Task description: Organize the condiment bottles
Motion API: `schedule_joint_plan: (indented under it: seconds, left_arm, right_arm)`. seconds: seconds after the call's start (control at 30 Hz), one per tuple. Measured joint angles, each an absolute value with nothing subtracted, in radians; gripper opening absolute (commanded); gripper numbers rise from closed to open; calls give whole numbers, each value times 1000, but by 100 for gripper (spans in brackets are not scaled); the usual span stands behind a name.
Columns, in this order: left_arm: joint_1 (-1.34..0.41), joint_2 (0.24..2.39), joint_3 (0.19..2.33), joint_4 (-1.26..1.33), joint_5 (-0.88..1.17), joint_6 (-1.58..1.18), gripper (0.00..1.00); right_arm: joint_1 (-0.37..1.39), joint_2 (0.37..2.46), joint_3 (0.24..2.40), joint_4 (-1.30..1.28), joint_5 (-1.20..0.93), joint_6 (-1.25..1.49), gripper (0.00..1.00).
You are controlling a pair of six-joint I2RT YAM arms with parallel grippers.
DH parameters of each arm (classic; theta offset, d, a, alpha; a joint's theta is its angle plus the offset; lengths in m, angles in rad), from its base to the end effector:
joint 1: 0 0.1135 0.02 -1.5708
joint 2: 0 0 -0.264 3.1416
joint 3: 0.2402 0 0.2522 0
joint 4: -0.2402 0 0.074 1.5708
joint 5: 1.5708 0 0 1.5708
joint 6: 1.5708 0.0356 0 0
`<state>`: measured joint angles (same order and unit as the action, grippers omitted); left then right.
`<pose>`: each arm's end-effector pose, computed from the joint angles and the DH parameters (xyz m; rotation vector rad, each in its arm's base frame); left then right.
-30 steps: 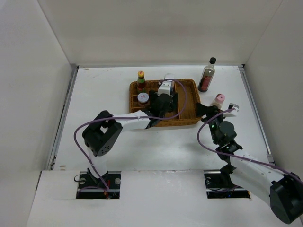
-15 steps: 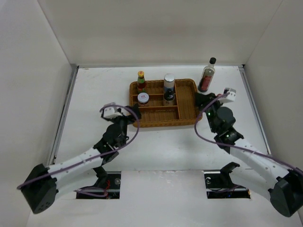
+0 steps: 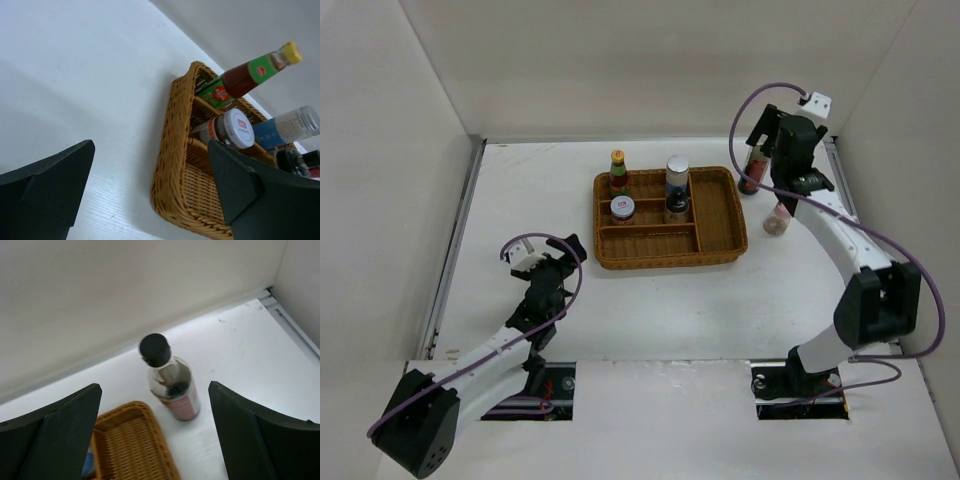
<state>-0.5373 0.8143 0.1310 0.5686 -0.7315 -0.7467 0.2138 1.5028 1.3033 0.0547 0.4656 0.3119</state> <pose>0.1552 -0.0648 0.1859 -0.7011 1.5139 -0.3585 0.3540 0.0605 0.3719 0.4227 1.6467 -0.0071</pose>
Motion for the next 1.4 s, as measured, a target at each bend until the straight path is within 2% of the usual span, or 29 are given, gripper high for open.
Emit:
schedule_joint_plan:
  seconds: [0.2, 0.33, 0.43, 0.57, 0.67, 0.9, 1.07, 1.27, 1.4]
  left_arm:
    - [-514, 840, 112, 557, -681, -814, 100]
    - [-512, 840, 112, 563, -677, -827, 100]
    - [-513, 863, 112, 581, -675, -832, 100]
    - [-517, 905, 112, 598, -672, -835, 100]
    - [-517, 915, 112, 604, -670, -835, 100]
    - [-517, 947, 112, 627, -667, -837, 100]
    - [-515, 950, 112, 635, -663, -838, 100]
    - [-511, 949, 112, 640, -661, -838, 100]
    - [-511, 963, 112, 643, -659, -838, 100]
  right_arm:
    - [181, 1718, 1448, -30, 456, 235, 95]
    - [176, 1837, 1530, -30, 446, 175, 90]
    - [175, 1895, 1568, -23, 445, 148, 74]
    - [170, 1919, 1570, 9, 456, 126, 38]
    - [164, 1913, 1549, 56, 473, 126, 29]
    - [172, 1800, 1427, 97, 511, 100, 26]
    - [225, 1571, 1326, 79, 547, 76, 26]
    - [466, 1189, 1151, 99, 578, 101, 26]
    - [657, 1098, 1100, 107, 568, 156, 25]
